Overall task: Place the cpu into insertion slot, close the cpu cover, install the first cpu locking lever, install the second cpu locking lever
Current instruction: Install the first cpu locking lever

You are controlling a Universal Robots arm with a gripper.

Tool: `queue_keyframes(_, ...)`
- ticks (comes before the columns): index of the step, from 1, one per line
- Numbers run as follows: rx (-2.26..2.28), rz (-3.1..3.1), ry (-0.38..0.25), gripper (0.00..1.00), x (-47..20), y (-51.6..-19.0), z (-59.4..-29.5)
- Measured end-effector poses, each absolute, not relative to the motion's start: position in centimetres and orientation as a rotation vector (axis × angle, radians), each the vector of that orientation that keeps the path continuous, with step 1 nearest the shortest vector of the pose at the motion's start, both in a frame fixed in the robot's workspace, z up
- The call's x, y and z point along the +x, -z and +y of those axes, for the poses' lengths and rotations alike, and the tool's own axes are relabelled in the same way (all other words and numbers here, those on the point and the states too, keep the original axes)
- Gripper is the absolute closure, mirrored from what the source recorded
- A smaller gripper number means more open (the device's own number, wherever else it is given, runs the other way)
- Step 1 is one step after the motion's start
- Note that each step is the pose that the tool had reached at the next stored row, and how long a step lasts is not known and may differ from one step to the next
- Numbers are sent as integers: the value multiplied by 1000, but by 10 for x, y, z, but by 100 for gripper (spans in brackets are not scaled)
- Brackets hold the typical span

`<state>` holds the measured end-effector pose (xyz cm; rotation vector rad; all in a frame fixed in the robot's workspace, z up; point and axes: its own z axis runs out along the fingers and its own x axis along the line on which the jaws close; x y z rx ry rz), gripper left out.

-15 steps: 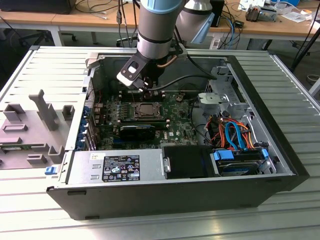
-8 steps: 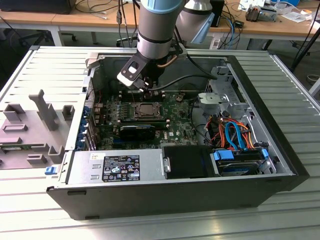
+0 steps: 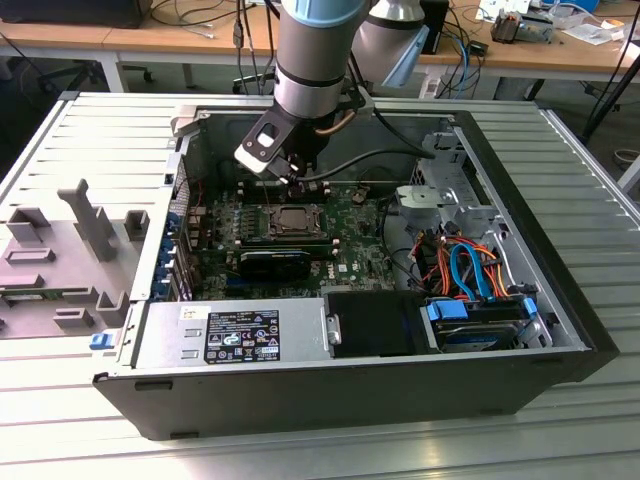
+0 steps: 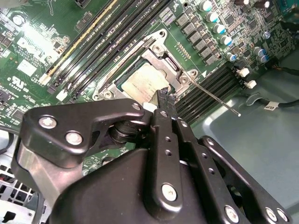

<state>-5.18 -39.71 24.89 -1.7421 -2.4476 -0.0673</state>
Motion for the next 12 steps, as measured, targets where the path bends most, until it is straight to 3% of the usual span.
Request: queue_keyframes(12,-1722,-2461,66,89,-52,-249,-397)
